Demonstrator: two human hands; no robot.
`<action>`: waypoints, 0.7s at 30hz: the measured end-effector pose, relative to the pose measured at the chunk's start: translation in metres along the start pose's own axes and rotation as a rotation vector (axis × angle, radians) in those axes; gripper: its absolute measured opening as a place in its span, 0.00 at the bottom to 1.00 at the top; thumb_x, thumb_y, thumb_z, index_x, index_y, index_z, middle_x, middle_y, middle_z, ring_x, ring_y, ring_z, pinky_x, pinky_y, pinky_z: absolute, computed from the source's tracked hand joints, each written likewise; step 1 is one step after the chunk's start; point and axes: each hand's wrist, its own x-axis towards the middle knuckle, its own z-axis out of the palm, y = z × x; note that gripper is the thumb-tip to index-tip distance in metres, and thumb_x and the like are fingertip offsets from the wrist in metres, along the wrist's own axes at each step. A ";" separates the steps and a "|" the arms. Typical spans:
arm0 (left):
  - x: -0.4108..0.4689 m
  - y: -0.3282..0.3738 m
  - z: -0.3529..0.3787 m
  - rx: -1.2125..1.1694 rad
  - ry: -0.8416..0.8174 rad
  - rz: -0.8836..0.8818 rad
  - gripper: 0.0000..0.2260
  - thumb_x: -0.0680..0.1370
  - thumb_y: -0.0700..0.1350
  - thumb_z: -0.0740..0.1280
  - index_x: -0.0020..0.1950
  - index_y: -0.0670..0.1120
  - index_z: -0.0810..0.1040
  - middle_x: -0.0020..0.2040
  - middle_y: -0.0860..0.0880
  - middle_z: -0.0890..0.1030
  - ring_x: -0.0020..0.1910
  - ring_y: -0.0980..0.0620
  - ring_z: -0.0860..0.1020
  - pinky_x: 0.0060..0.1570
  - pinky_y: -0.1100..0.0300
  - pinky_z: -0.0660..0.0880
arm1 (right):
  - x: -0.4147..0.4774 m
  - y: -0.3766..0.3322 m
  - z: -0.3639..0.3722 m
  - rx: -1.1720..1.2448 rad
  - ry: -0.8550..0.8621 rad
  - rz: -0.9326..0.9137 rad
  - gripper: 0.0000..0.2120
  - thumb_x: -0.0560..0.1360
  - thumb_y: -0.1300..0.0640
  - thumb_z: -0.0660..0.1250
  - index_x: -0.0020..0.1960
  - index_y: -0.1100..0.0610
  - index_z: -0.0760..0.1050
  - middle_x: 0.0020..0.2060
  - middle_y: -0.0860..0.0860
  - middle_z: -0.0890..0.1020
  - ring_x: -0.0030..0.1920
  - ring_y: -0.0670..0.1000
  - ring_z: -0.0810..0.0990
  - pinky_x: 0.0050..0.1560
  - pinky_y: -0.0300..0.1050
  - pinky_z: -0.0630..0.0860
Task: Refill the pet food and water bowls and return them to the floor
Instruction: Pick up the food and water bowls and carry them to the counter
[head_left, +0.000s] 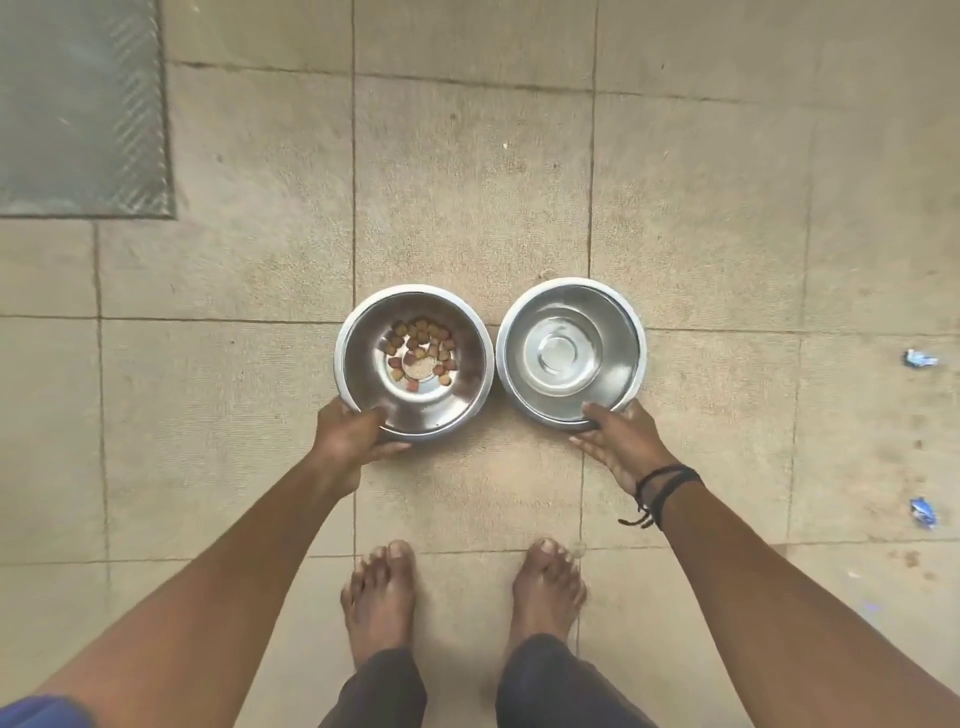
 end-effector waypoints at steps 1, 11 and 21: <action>-0.007 0.003 -0.004 -0.010 -0.001 0.000 0.18 0.74 0.31 0.68 0.63 0.40 0.75 0.54 0.39 0.82 0.40 0.43 0.84 0.31 0.58 0.81 | -0.006 -0.001 -0.002 0.002 0.000 -0.007 0.14 0.78 0.64 0.67 0.60 0.58 0.66 0.60 0.60 0.76 0.55 0.60 0.80 0.50 0.48 0.80; -0.219 0.040 -0.075 -0.031 -0.008 0.013 0.16 0.77 0.32 0.63 0.64 0.38 0.72 0.56 0.37 0.82 0.39 0.44 0.85 0.35 0.56 0.82 | -0.217 -0.038 -0.033 0.067 0.021 -0.113 0.08 0.78 0.67 0.64 0.53 0.56 0.72 0.51 0.57 0.80 0.42 0.55 0.82 0.44 0.43 0.82; -0.532 0.104 -0.127 -0.126 -0.123 0.109 0.11 0.79 0.31 0.60 0.60 0.39 0.71 0.49 0.40 0.82 0.36 0.46 0.85 0.37 0.53 0.83 | -0.515 -0.100 -0.096 -0.005 0.045 -0.221 0.07 0.76 0.67 0.65 0.52 0.59 0.74 0.51 0.63 0.82 0.50 0.62 0.83 0.47 0.52 0.82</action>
